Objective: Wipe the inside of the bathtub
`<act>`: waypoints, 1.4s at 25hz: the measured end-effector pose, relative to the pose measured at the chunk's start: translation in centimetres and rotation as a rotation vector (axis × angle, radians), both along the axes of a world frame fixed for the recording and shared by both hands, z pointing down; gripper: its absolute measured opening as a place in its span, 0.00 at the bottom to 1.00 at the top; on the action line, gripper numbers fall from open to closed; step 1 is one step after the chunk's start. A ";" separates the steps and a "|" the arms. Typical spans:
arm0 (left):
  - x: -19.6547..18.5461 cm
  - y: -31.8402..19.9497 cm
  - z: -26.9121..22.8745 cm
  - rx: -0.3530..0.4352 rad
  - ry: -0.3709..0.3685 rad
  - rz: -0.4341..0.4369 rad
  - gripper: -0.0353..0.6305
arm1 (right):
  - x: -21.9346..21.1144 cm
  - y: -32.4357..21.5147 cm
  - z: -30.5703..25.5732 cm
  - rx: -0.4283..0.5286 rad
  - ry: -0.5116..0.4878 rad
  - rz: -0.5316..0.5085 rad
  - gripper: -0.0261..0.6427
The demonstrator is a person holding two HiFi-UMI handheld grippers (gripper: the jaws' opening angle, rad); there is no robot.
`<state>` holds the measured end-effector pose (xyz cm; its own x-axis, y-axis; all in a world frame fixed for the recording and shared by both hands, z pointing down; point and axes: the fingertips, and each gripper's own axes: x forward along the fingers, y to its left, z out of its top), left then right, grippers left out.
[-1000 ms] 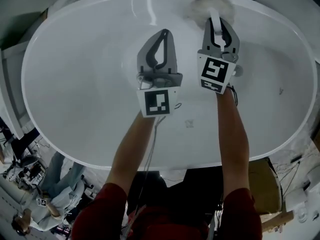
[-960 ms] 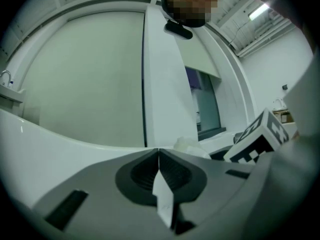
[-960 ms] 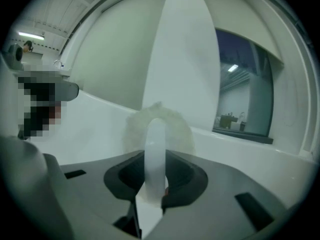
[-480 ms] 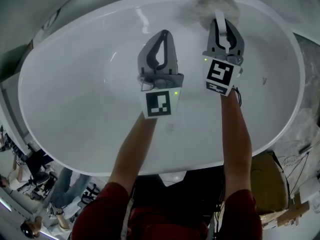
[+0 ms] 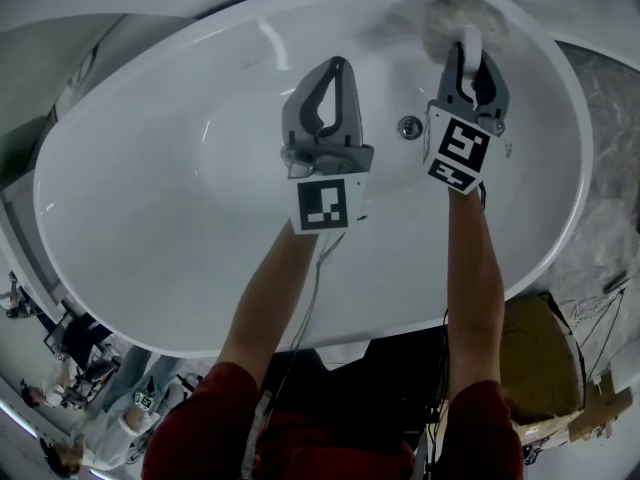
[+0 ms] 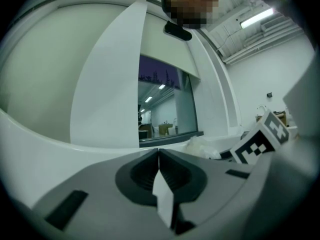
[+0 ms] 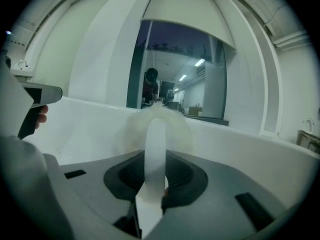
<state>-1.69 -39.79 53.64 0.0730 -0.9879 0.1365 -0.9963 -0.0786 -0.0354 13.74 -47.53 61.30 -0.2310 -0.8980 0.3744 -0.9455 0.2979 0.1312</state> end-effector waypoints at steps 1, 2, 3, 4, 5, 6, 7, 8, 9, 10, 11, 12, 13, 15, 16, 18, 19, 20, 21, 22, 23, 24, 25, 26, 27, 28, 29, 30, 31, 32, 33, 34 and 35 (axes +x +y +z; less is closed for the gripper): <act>-0.1 0.0 0.0 -0.001 0.004 -0.001 0.08 | 0.0 0.0 0.3 -0.008 0.005 0.002 0.17; -0.3 0.0 -0.1 -0.001 0.007 -0.004 0.08 | -0.2 0.0 0.4 -0.015 0.009 0.002 0.17; -0.4 0.1 -0.3 0.001 0.009 -0.006 0.08 | -0.3 0.0 0.4 -0.019 0.010 0.003 0.18; -0.4 0.3 -0.5 0.004 0.009 -0.008 0.08 | -0.2 0.1 0.2 -0.020 0.007 0.006 0.17; -0.4 0.6 -0.9 0.008 0.010 -0.010 0.08 | 0.1 0.2 -0.2 -0.019 0.002 0.011 0.17; -0.3 0.9 -1.3 0.011 0.010 -0.013 0.08 | 0.5 0.4 -0.6 -0.016 -0.006 0.017 0.17; -0.4 1.4 -1.6 0.013 0.011 -0.018 0.08 | 0.6 0.7 -1.1 -0.012 -0.012 0.020 0.18; -1.0 2.0 -1.9 0.013 0.011 -0.026 0.08 | 0.2 1.1 -1.6 -0.009 -0.015 0.019 0.17; -2.1 2.7 -2.2 0.013 0.012 -0.036 0.08 | -0.8 1.6 -2.0 -0.007 -0.015 0.011 0.18; -3.7 3.4 -2.6 0.012 0.013 -0.048 0.08 | -2.3 2.1 -2.5 -0.005 -0.013 -0.002 0.17; -5.5 4.2 -2.9 0.012 0.011 -0.061 0.08 | -4.3 2.7 -2.9 -0.003 -0.011 -0.017 0.17; -7.6 4.9 -3.4 0.012 0.008 -0.075 0.08 | -6.5 3.3 -3.4 -0.002 -0.011 -0.033 0.17; -9.7 5.7 -3.8 0.014 0.004 -0.093 0.08 | -8.7 3.9 -3.8 -0.002 -0.014 -0.050 0.18; -13.7 7.4 -4.7 0.018 0.005 -0.138 0.08 | -13.0 5.1 -4.6 -0.003 -0.026 -0.088 0.17; -15.4 8.5 -5.1 0.015 0.004 -0.159 0.08 | -14.9 6.0 -4.9 -0.006 -0.030 -0.107 0.17; -18.4 11.1 -5.7 0.004 -0.013 -0.190 0.08 | -18.3 8.2 -5.5 -0.011 -0.037 -0.144 0.17; -19.9 12.3 -6.1 0.003 -0.023 -0.204 0.08 | -19.9 9.3 -5.9 -0.011 -0.042 -0.161 0.17; -21.6 13.6 -6.5 0.006 -0.029 -0.222 0.08 | -21.7 10.4 -6.2 -0.011 -0.047 -0.177 0.18; -23.3 14.9 -7.0 0.011 -0.030 -0.243 0.08 | -23.5 11.6 -6.5 -0.011 -0.052 -0.193 0.17; -25.2 16.3 -7.4 0.013 -0.029 -0.263 0.08 | -25.4 12.8 -6.8 -0.012 -0.056 -0.207 0.17; -27.1 17.7 -7.8 0.012 -0.030 -0.281 0.08 | -27.5 14.0 -7.2 -0.014 -0.061 -0.221 0.17; -29.0 19.1 -8.2 0.011 -0.033 -0.297 0.08 | -29.6 15.2 -7.5 -0.016 -0.065 -0.236 0.17; -30.7 20.3 -8.6 0.013 -0.036 -0.313 0.08 | -31.6 16.2 -7.8 -0.016 -0.068 -0.253 0.17; -32.2 21.4 -8.9 0.014 -0.038 -0.330 0.08 | -33.4 17.0 -8.1 -0.016 -0.070 -0.271 0.18; -33.4 22.3 -8.8 0.008 -0.044 -0.344 0.08 | -34.9 17.7 -8.1 -0.016 -0.071 -0.290 0.18; -34.3 22.9 -8.5 -0.002 -0.055 -0.355 0.08 | -36.1 18.1 -7.9 -0.016 -0.073 -0.307 0.17; -34.9 23.3 -8.0 -0.010 -0.067 -0.365 0.08 | -37.0 18.3 -7.5 -0.017 -0.078 -0.322 0.17; -35.5 23.6 -7.7 -0.014 -0.073 -0.376 0.08 | -37.9 18.4 -7.2 -0.017 -0.083 -0.334 0.18; -36.3 24.0 -7.5 -0.018 -0.077 -0.387 0.08 | -39.1 18.7 -6.9 -0.019 -0.088 -0.347 0.17; -37.6 24.7 -7.3 -0.027 -0.084 -0.396 0.08 | -40.8 19.3 -6.8 -0.022 -0.092 -0.362 0.17; -39.6 25.8 -7.2 -0.037 -0.093 -0.405 0.08 | -43.2 20.2 -6.6 -0.026 -0.094 -0.380 0.18; -42.0 27.3 -7.1 -0.043 -0.102 -0.416 0.08 | -46.2 21.6 -6.4 -0.029 -0.097 -0.399 0.17; -44.7 28.9 -6.9 -0.047 -0.109 -0.429 0.08 | -49.3 23.1 -6.2 -0.033 -0.100 -0.419 0.17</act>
